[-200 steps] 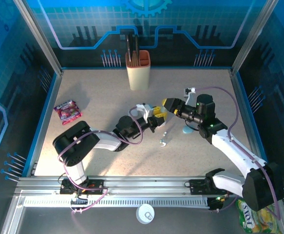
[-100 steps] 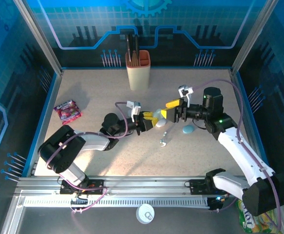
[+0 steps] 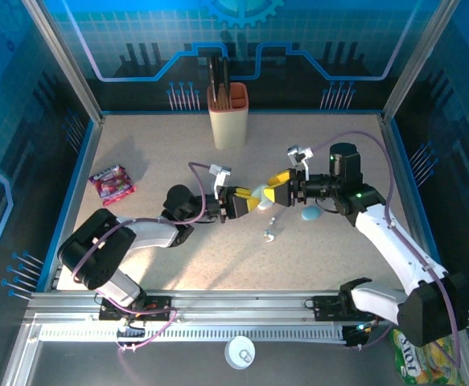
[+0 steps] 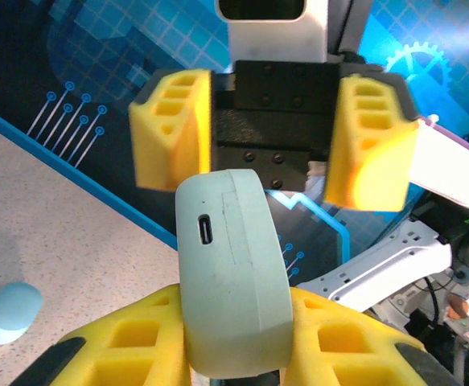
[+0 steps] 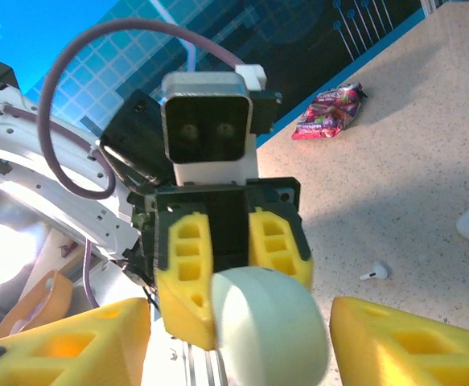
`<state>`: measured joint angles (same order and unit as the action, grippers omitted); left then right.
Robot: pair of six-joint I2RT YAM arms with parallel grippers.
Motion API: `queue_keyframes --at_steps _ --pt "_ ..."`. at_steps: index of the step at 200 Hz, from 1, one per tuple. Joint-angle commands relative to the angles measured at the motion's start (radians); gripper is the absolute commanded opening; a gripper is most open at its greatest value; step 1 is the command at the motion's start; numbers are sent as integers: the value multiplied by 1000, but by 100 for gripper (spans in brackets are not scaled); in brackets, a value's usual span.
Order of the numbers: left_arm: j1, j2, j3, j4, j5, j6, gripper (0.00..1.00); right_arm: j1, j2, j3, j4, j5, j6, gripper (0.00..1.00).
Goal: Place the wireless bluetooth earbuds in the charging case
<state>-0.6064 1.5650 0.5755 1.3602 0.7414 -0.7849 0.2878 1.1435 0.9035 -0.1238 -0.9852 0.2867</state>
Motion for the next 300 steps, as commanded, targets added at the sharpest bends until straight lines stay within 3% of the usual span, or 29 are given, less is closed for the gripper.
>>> queue_keyframes --at_steps 1,42,104,127,139,157,174,221,255,300 --pt "7 -32 30 42 42 -36 16 9 16 6 -11 -37 -10 59" --pt "7 -35 30 42 34 -28 15 10 25 -3 21 -64 24 47" --pt "6 -26 44 42 4 -27 15 10 54 -15 48 -98 49 41" --pt "7 -28 38 42 -12 -15 15 10 58 -18 81 -94 82 25" --pt "6 -27 34 42 -23 -6 16 10 58 -18 97 -96 101 22" --pt "8 -25 28 42 -43 22 28 5 57 -18 137 -77 155 17" --pt "7 -27 19 43 -63 85 50 -1 53 -51 178 -21 270 12" --pt "5 -78 -54 42 -268 363 88 -15 32 -153 344 163 703 7" --pt "-1 -72 -76 42 -278 624 94 -9 45 -230 488 190 927 8" --pt "-17 -18 -62 42 -280 797 95 36 107 -282 749 147 1120 6"
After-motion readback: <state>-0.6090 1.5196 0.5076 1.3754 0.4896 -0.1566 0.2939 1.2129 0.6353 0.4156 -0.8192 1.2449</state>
